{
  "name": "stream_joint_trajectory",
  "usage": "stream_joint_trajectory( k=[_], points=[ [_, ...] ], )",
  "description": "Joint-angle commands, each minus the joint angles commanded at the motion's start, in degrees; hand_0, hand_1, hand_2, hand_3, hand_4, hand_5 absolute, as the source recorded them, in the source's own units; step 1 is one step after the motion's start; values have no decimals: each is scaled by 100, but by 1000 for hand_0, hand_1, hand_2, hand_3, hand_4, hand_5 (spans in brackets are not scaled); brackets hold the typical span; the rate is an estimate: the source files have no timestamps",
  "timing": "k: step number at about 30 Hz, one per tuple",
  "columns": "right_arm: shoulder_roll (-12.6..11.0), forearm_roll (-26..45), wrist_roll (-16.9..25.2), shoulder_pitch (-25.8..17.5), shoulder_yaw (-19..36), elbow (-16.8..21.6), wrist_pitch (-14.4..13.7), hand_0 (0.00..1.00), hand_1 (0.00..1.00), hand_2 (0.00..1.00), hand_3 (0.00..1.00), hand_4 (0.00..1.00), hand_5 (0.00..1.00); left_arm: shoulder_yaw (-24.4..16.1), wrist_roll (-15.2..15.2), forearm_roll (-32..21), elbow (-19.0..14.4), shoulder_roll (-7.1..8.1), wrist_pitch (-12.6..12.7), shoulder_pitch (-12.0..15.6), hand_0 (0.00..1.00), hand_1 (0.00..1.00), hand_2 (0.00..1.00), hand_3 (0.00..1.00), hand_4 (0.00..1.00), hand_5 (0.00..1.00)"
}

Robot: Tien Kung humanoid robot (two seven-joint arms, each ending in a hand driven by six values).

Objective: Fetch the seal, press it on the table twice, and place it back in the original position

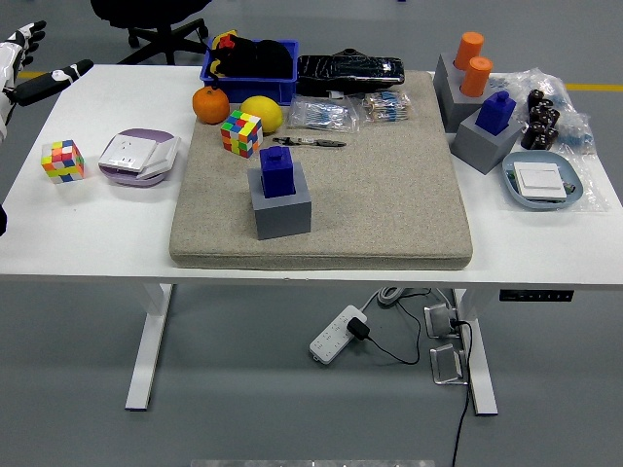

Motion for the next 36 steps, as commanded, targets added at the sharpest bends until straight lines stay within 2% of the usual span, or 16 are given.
stream_joint_trajectory(
  k=[19, 36],
  points=[
    [1, -9, 6, -27, 121, -22, -18, 835, 731, 698, 710, 747, 515, 44, 31, 39, -13, -125, -19, 5, 932, 977, 977, 962, 976, 520],
    [-78, -15, 8, 10, 176, -25, -39, 835, 731, 698, 711, 746, 514, 45, 20, 50, -41, -145, -21, 7, 932, 977, 976, 960, 972, 521]
  ],
)
